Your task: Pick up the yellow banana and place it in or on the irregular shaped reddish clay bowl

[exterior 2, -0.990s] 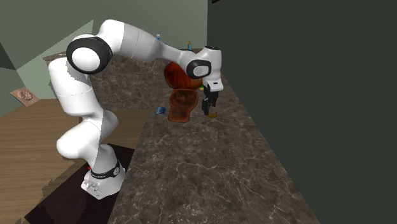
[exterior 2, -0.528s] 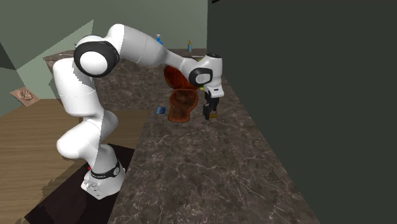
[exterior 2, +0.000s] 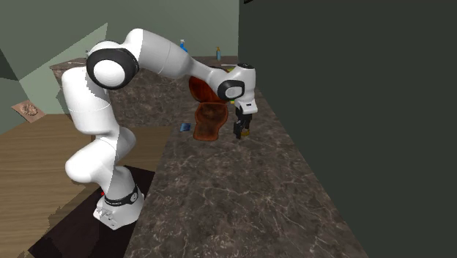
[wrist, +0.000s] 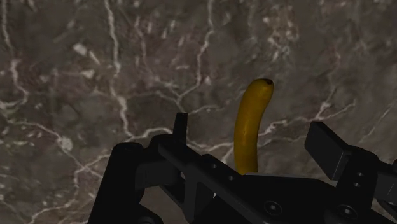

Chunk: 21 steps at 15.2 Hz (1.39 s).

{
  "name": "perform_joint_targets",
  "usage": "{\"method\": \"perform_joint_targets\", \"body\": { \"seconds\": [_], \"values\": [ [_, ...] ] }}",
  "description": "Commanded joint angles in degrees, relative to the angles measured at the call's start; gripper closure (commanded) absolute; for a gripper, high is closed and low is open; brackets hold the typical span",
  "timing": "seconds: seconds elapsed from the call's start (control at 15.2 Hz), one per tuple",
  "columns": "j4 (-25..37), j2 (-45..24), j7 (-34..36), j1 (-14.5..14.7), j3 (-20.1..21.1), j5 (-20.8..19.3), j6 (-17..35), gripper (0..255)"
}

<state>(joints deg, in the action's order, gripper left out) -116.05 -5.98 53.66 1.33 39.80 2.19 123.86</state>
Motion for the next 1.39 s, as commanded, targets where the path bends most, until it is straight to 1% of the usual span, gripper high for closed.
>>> {"method": "perform_joint_targets", "body": {
  "seconds": [0.0,0.59,1.32],
  "values": [
    [0.0,0.0,0.0,0.0,0.0,0.0,0.0,255],
    [0.0,0.0,0.0,0.0,0.0,0.0,0.0,255],
    [5.5,3.3,-1.0,-0.5,0.0,2.2,-8.1,255]
  ]
}}
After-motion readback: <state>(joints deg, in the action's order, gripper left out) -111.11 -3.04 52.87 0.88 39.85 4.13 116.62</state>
